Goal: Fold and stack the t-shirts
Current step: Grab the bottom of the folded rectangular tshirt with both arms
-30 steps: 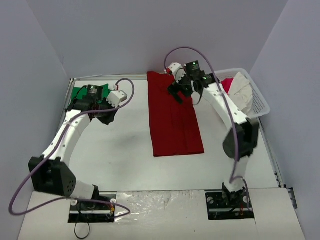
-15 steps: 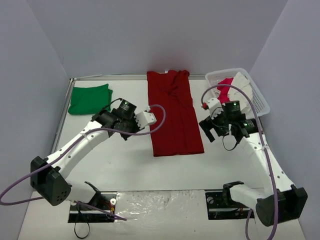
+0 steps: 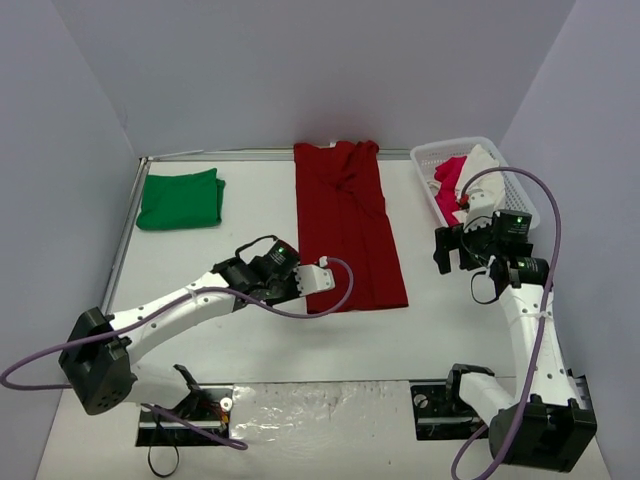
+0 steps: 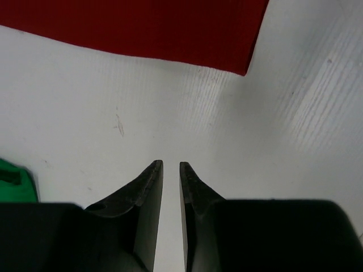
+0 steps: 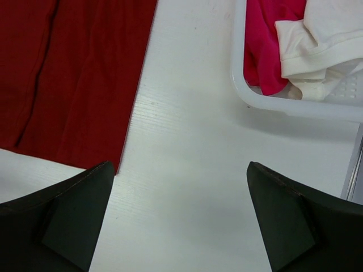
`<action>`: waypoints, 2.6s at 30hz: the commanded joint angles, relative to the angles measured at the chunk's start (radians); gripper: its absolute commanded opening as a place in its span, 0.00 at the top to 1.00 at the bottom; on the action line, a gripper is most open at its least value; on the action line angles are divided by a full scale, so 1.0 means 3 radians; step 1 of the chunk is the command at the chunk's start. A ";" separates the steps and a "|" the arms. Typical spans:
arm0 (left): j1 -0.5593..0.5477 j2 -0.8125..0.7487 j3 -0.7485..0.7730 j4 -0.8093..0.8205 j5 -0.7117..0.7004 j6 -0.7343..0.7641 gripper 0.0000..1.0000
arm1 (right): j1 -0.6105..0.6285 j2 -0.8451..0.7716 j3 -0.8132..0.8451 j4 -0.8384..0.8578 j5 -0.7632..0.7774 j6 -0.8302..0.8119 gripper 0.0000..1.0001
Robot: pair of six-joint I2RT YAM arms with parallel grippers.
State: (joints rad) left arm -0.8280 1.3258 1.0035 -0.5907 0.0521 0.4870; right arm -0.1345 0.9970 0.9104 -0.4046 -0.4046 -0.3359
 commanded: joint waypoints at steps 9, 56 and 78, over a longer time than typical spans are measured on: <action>-0.0420 0.0336 -0.0261 0.0987 -0.0220 0.0085 0.81 | -0.0324 -0.0020 0.0033 0.0086 -0.0191 0.0066 0.00; -0.0753 0.1154 -0.0088 0.0809 -0.0107 0.0090 0.98 | -0.0344 0.0087 0.0033 -0.0012 -0.0216 -0.0087 0.00; -0.0257 0.0612 0.0132 0.0307 0.0609 0.0325 0.75 | -0.0114 0.0404 0.0100 0.0024 -0.0196 -0.0164 0.00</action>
State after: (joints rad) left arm -0.8875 1.5307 1.0046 -0.4576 0.1955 0.5690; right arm -0.1730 1.1217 0.9112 -0.4007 -0.4744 -0.3923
